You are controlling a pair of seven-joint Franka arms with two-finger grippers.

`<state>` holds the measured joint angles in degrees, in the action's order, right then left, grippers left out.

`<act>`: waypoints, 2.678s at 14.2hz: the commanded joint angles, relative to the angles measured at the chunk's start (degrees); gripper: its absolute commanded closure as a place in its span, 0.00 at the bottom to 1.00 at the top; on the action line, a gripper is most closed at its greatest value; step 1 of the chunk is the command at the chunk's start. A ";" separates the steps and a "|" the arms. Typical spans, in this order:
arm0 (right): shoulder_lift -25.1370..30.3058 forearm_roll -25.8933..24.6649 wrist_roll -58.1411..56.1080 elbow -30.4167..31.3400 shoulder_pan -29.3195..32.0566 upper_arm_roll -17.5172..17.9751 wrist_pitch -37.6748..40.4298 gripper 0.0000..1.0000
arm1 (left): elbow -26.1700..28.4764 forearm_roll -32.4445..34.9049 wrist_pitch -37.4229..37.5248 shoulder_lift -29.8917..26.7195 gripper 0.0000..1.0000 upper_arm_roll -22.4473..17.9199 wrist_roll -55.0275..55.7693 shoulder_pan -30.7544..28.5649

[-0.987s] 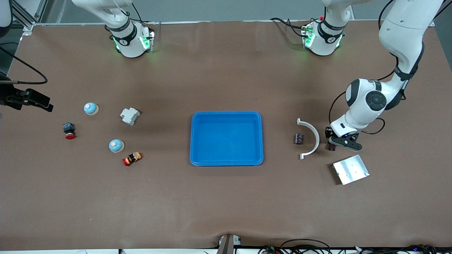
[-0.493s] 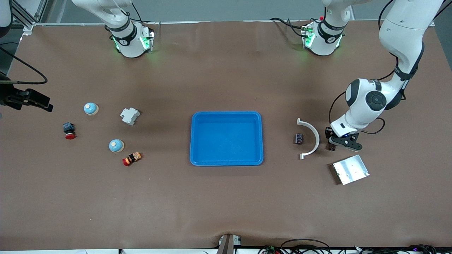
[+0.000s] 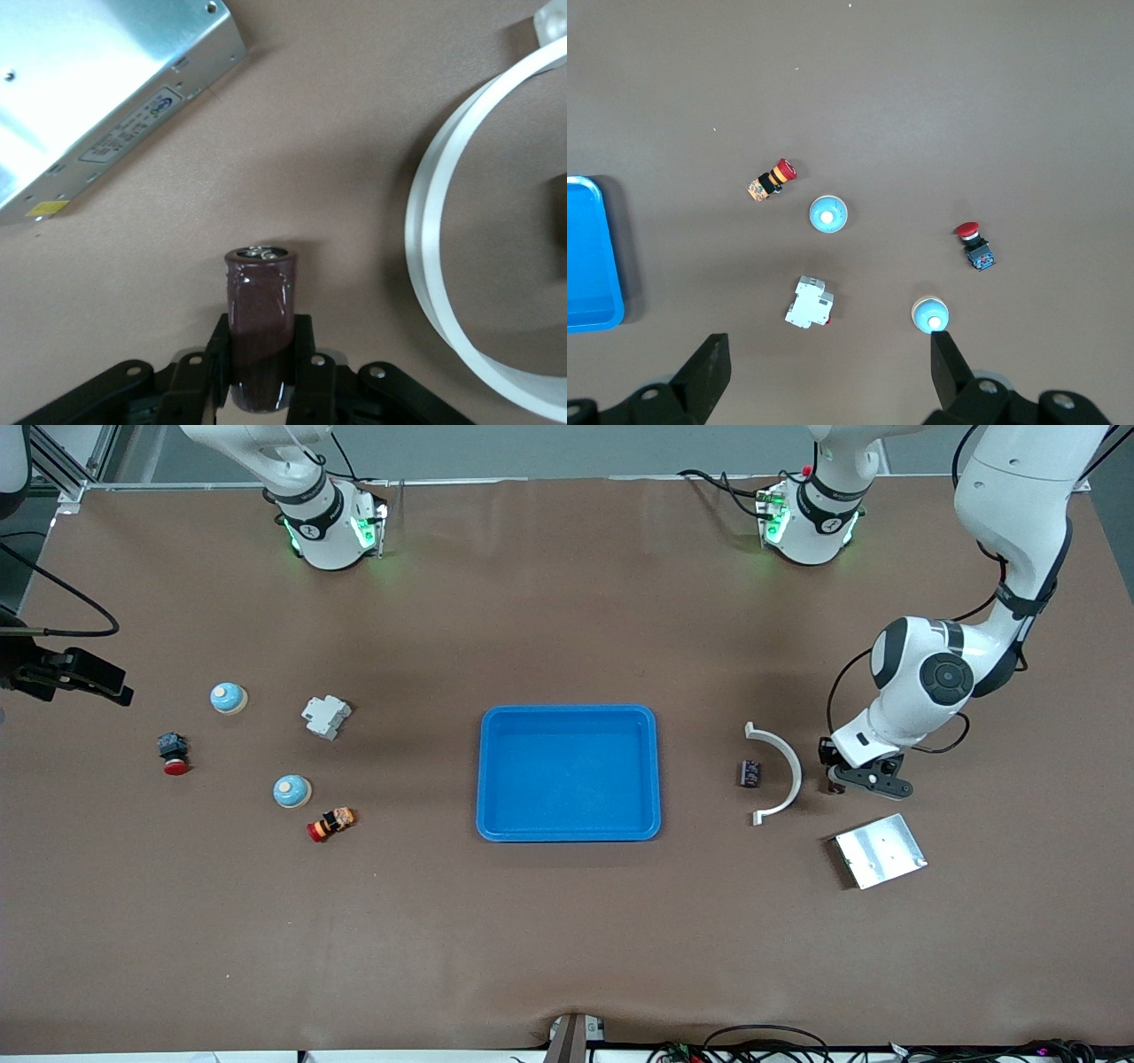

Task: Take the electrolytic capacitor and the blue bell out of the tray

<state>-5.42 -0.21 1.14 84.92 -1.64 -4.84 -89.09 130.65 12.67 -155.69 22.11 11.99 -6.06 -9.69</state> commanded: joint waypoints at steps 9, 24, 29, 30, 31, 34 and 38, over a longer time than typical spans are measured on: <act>0.06 -0.23 -0.35 -0.63 0.50 0.36 0.68 0.00 | 0.84 0.60 1.00 0.04 1.00 0.40 2.98 0.11; 0.06 -0.14 -0.26 -0.63 0.59 0.36 0.67 0.00 | -11.00 -0.62 24.42 -6.38 0.00 4.62 5.62 -0.25; 0.06 -0.14 -0.26 -0.63 0.59 0.27 0.67 0.00 | -19.28 -4.50 31.50 -7.52 0.00 6.38 13.18 0.10; 0.06 -0.14 -0.26 -0.63 0.59 0.27 0.67 0.00 | -20.16 -4.67 31.59 -7.96 0.00 7.08 13.27 -0.16; 0.06 -0.14 -0.26 -0.63 0.59 0.27 0.67 0.00 | -20.60 -5.19 31.85 -8.66 0.00 7.78 13.88 -0.16; 0.06 -0.14 -0.26 -0.63 0.59 0.27 0.76 0.00 | -22.61 -5.73 34.83 -11.29 0.00 8.14 15.11 -0.16; 0.06 -0.14 -0.26 -0.63 0.59 0.27 0.76 0.00 | -27.28 -5.73 40.28 -12.35 0.00 8.23 15.03 -0.25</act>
<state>-5.42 -0.21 1.14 84.92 -1.62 -4.90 -89.08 105.00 8.02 -118.03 10.78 19.76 9.00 -9.43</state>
